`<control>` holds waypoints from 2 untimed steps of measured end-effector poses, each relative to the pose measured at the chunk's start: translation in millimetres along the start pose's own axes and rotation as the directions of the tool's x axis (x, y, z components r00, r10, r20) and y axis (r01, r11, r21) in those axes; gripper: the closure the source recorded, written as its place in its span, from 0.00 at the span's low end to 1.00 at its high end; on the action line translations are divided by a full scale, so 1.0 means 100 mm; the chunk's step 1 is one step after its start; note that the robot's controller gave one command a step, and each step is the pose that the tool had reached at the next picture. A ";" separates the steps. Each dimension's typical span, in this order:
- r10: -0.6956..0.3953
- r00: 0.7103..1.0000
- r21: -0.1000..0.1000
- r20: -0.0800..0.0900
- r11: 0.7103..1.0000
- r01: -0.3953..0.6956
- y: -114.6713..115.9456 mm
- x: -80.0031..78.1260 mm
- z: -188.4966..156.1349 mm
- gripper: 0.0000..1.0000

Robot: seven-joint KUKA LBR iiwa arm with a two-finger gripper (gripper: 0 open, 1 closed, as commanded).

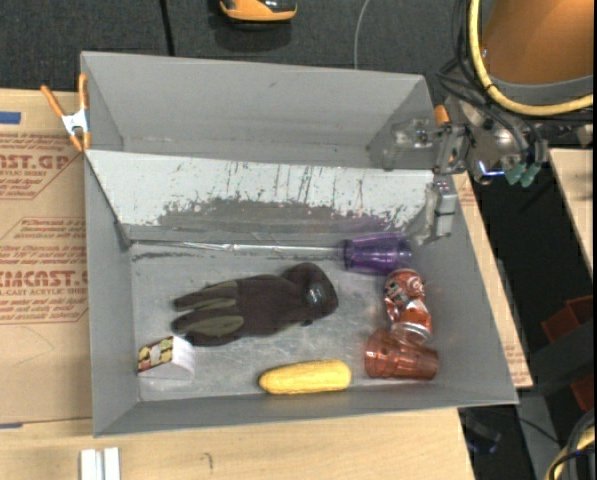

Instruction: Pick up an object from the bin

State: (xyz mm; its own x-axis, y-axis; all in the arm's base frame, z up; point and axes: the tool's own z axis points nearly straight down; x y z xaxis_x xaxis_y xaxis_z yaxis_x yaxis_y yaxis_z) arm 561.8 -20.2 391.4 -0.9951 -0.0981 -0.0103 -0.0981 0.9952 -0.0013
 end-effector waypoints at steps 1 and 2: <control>-0.126 0.992 -0.002 -0.007 0.992 0.126 0.21 -0.09 0.31 0.00; -0.189 0.982 -0.002 -0.004 0.982 0.189 0.26 0.08 0.89 0.00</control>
Offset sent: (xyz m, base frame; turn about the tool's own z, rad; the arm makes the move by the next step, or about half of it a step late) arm -0.0153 0.0249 -0.0985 -0.1981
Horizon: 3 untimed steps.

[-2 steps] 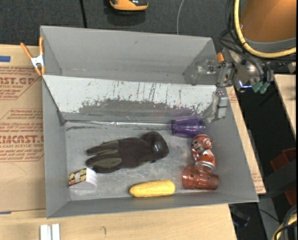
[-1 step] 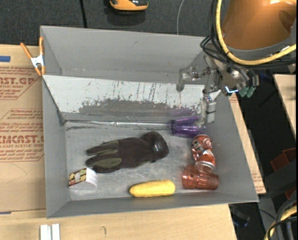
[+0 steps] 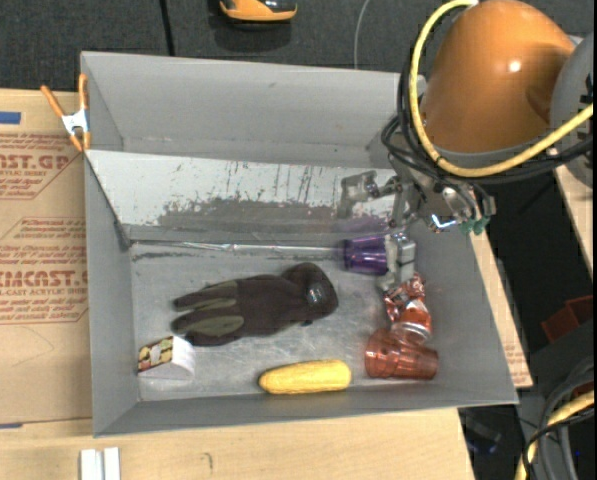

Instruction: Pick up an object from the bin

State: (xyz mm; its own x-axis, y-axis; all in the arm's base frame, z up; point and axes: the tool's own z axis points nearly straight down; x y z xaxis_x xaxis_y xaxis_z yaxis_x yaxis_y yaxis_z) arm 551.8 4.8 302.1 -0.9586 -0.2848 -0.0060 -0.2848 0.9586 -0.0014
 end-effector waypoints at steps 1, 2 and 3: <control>-0.010 1.000 0.000 0.003 1.000 0.010 -0.02 -0.25 0.65 0.00; -0.138 0.990 -0.003 -0.006 0.990 0.138 0.15 -0.25 0.88 0.00; -0.176 0.984 0.000 0.004 0.984 0.176 0.26 -0.33 1.39 0.00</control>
Offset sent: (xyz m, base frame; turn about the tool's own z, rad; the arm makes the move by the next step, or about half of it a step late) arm 0.0143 0.0278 -0.0868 -0.1634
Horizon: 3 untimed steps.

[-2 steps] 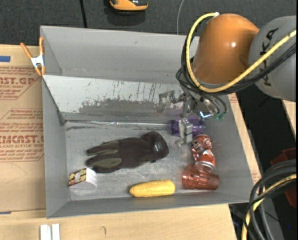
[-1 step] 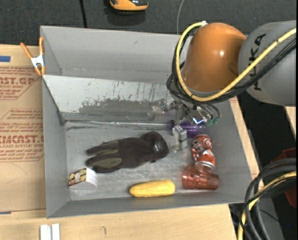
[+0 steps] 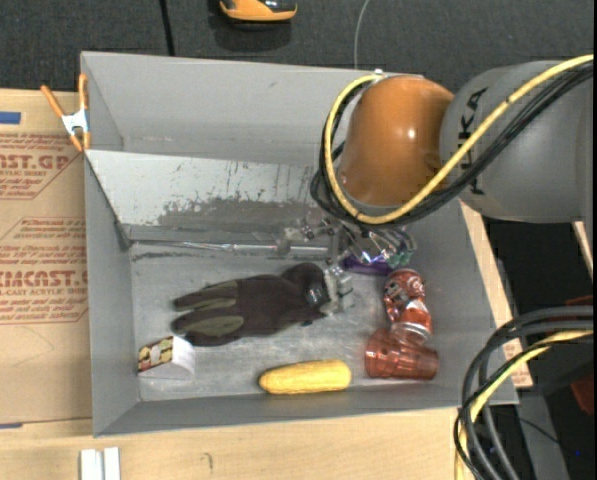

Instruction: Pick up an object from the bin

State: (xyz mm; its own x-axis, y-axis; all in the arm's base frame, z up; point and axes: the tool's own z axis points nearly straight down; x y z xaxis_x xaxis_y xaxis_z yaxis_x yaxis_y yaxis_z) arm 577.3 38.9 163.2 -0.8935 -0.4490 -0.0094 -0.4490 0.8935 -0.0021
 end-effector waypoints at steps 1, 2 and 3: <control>-0.006 1.000 -0.002 -0.004 1.000 0.006 0.02 -0.02 0.15 0.00; 0.009 1.000 -0.003 -0.009 1.000 -0.009 0.44 0.39 0.52 1.00; 0.009 1.000 -0.003 -0.009 1.000 -0.009 0.44 0.39 0.52 0.00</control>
Offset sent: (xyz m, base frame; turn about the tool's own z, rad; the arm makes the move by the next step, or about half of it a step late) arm -0.0539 0.0214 -0.0516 0.0097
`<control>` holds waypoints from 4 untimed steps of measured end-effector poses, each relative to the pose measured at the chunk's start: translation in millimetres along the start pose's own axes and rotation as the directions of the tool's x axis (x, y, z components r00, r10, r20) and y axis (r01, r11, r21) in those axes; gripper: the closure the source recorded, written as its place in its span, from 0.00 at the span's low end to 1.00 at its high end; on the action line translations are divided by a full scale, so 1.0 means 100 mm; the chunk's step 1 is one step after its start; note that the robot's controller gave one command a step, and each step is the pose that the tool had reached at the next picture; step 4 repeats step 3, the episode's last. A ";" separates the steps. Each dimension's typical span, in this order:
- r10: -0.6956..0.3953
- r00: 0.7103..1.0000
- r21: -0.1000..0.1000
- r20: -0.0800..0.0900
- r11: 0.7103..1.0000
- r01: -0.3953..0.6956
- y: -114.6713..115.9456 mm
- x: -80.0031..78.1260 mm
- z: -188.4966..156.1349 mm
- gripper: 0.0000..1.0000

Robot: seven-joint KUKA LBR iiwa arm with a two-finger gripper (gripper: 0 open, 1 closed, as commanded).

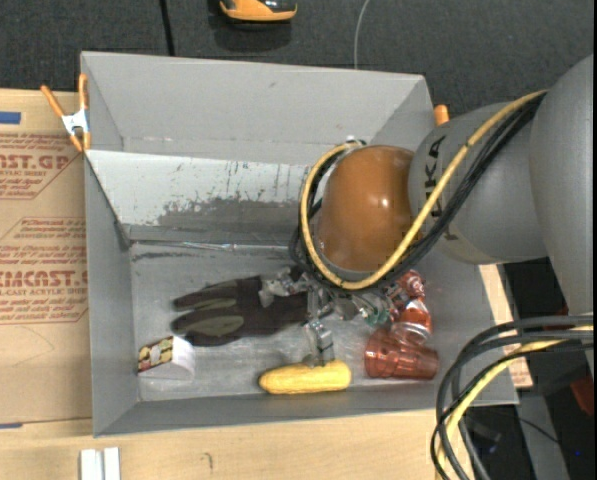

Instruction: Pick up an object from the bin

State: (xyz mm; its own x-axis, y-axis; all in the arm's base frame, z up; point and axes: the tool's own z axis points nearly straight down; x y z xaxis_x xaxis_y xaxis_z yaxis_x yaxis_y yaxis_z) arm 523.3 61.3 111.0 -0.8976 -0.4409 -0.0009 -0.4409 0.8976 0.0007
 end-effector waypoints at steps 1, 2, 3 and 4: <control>0.000 1.000 0.000 0.000 1.000 0.000 0.00 0.00 0.00 0.00; 0.043 0.999 0.000 0.003 0.999 -0.043 -0.17 -0.29 0.19 0.00; -0.076 0.997 0.003 0.010 0.997 0.076 -0.20 -0.47 0.39 1.00; -0.076 0.997 0.003 0.010 0.997 0.076 -0.20 -0.47 0.39 1.00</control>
Offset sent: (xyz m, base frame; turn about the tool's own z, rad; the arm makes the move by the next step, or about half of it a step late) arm 0.0642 -0.0073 -0.0410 0.0887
